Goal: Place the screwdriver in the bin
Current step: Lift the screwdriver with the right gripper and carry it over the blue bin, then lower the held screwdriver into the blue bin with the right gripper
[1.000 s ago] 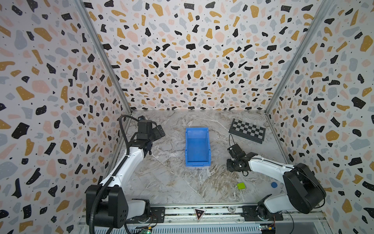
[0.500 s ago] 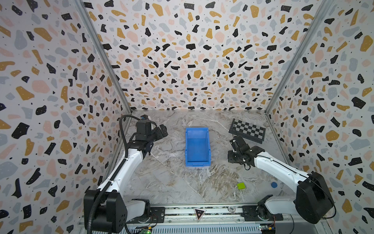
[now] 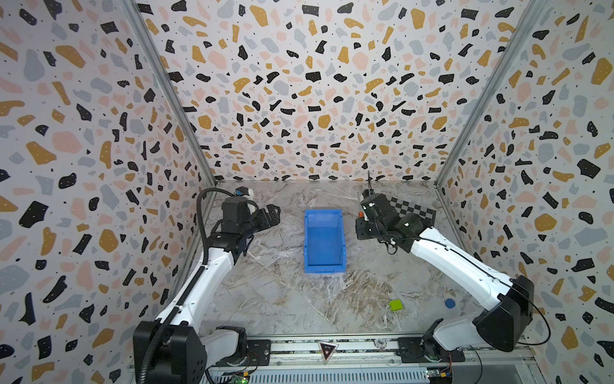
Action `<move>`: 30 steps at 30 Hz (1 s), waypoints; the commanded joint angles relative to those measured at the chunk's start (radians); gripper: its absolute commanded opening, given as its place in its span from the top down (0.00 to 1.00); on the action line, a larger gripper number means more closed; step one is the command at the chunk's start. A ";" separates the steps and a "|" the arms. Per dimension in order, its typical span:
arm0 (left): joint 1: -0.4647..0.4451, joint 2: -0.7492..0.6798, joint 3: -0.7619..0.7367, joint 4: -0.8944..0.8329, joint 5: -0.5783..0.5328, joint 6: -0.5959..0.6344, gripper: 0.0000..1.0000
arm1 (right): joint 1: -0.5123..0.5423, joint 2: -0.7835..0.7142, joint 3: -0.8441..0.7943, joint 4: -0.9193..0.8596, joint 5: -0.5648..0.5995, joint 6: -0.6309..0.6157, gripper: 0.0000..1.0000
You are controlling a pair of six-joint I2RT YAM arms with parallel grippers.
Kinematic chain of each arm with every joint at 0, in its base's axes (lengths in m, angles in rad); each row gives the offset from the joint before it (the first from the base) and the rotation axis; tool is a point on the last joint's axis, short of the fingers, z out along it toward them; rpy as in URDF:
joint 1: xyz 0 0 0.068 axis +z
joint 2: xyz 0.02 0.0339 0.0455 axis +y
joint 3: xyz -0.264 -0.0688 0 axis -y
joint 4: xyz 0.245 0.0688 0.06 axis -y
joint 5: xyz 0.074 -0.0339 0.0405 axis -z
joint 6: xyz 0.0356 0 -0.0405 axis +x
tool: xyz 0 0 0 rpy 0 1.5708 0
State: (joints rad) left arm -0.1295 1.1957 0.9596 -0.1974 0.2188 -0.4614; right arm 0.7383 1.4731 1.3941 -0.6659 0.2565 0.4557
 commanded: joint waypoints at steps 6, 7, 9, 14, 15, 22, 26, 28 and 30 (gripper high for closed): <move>-0.040 -0.076 0.002 0.015 0.060 0.072 0.00 | 0.115 0.193 0.129 0.003 -0.007 -0.048 0.97; -0.043 -0.084 0.002 0.011 0.059 0.079 0.00 | 0.125 0.214 0.138 0.008 -0.009 -0.048 0.97; -0.048 -0.095 -0.001 0.008 0.055 0.085 0.00 | 0.139 0.250 0.147 0.014 -0.015 -0.047 0.96; -0.048 -0.099 -0.012 0.014 0.055 0.084 0.00 | 0.160 0.307 0.140 0.046 -0.045 -0.039 0.96; -0.048 -0.098 -0.012 0.014 0.056 0.084 0.00 | 0.161 0.315 0.139 0.049 -0.048 -0.038 0.96; -0.048 -0.088 -0.013 0.024 0.064 0.091 0.00 | 0.170 0.363 0.125 0.072 -0.059 -0.024 0.94; -0.048 -0.083 -0.022 0.026 0.065 0.091 0.00 | 0.171 0.387 0.117 0.081 -0.065 -0.020 0.93; -0.049 -0.082 -0.025 0.027 0.063 0.092 0.00 | 0.170 0.399 0.116 0.083 -0.066 -0.017 0.93; -0.048 -0.081 -0.027 0.027 0.061 0.092 0.00 | 0.170 0.410 0.117 0.086 -0.068 -0.015 0.93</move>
State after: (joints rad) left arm -0.1745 1.1130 0.9478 -0.1993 0.2653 -0.3832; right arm 0.9035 1.8851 1.4986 -0.5888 0.1909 0.4255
